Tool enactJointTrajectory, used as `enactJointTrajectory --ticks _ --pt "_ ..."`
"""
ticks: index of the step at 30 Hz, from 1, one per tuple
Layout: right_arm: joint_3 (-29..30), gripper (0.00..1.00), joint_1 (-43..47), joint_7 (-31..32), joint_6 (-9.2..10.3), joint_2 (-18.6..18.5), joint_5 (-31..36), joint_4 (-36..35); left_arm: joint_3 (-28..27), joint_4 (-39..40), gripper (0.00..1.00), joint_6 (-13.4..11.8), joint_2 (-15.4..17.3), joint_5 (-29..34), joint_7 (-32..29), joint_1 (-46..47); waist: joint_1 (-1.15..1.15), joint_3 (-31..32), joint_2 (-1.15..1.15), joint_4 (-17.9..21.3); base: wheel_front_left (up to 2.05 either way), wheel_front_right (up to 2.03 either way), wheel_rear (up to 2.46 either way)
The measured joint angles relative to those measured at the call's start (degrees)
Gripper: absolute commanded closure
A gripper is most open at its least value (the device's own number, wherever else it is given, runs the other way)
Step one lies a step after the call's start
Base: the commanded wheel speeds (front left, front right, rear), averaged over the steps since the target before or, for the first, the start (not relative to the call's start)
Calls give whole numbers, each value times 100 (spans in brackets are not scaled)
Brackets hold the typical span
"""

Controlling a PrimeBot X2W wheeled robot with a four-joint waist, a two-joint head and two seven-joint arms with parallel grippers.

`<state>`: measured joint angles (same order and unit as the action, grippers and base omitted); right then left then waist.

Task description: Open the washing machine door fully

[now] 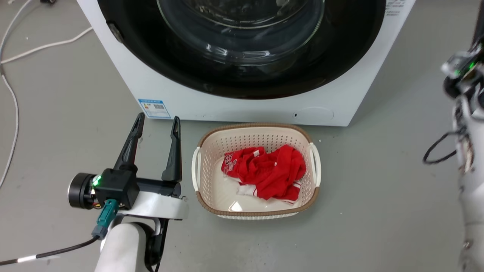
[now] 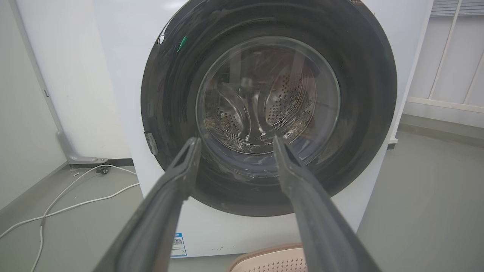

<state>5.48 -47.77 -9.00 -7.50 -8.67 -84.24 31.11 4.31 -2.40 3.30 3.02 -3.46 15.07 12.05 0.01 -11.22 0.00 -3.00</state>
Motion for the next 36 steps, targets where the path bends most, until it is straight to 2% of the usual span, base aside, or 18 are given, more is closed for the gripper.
enactJointTrajectory --ticks 8,14,22,32,36 --pt "-278 100 -1669 749 1 -699 505 1380 85 82 0 -3 -7 -24 0 367 0 -506 0 -165 0 0 0" --pt "-700 100 -2591 1679 0 -939 936 2223 122 119 0 -30 -9 -37 0 555 0 -840 0 -269 0 0 0" --pt "-1077 100 -3166 2754 1 -1020 1280 2992 196 155 0 -81 -10 -85 0 702 0 -1107 0 -367 0 0 0" --pt "-1291 100 -3819 3144 0 -902 1650 3612 158 227 0 -104 -10 -76 0 828 0 -1455 0 -333 0 0 0" --pt "-1198 100 -4024 3288 0 -864 1601 3774 201 231 0 -114 -10 -83 0 859 0 -1577 0 -345 0 0 0"
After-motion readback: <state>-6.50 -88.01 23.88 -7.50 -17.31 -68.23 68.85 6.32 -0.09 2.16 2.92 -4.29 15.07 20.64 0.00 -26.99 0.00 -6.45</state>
